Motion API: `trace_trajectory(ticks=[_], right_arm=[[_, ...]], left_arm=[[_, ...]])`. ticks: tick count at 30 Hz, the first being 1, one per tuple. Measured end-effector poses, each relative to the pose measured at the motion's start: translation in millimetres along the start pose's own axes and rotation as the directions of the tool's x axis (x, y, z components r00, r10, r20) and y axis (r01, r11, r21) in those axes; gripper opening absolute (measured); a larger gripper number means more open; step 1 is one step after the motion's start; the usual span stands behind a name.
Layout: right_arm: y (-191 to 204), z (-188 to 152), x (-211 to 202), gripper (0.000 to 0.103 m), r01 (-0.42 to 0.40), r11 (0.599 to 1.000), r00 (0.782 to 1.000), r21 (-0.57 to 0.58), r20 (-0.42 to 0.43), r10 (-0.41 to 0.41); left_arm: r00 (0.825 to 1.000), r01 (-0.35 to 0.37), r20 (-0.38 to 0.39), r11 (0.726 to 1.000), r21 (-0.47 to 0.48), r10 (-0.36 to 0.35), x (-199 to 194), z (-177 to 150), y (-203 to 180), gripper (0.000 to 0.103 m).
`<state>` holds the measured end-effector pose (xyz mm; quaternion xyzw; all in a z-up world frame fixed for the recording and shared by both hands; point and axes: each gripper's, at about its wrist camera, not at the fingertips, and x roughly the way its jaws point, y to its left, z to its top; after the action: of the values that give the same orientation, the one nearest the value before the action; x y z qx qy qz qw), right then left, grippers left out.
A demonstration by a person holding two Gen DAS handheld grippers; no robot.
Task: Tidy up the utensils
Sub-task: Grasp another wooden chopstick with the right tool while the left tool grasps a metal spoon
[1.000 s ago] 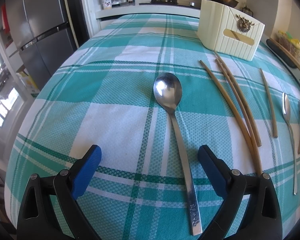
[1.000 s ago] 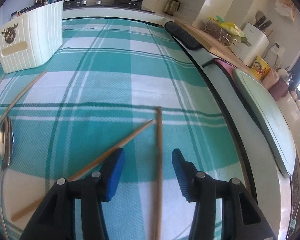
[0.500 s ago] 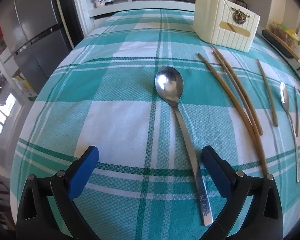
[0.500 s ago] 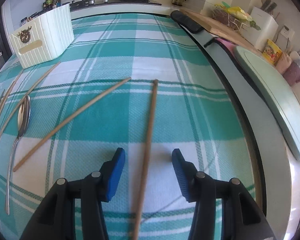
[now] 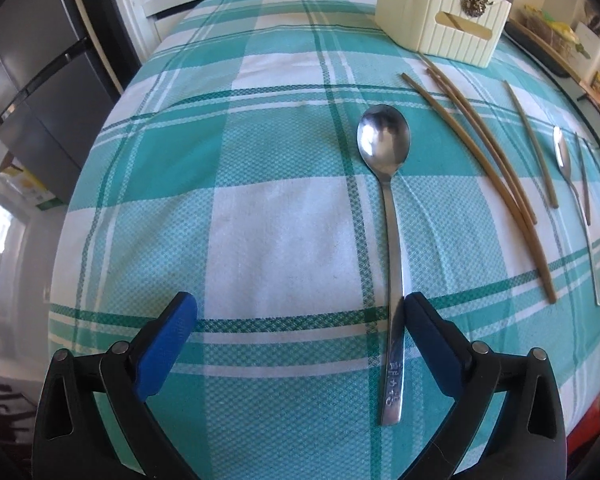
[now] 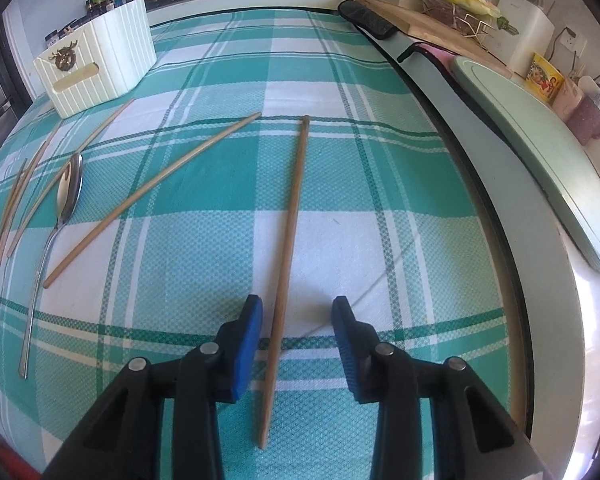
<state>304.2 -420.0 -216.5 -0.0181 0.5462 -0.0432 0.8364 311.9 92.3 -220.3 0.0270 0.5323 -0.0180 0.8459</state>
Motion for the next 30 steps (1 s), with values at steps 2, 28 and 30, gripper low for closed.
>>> trace_trajectory(ticks=[2,28,30], right_arm=[[-1,1,1,0.046,-0.018,1.0,1.0,0.001,-0.018,0.018],[-11,62,36,0.048,-0.097,0.995,0.993,-0.017,-0.07,0.096],[-13,70,41,0.048,-0.101,0.995,0.992,-0.007,-0.072,0.1]], left_arm=[[1.0,-0.002,-0.008,1.0,0.011,0.002,2,6,-3,0.103],[0.999,0.049,0.02,0.995,0.081,-0.051,34,88,-49,0.064],[0.998,0.061,0.024,0.993,0.099,-0.063,32,89,-54,0.054]])
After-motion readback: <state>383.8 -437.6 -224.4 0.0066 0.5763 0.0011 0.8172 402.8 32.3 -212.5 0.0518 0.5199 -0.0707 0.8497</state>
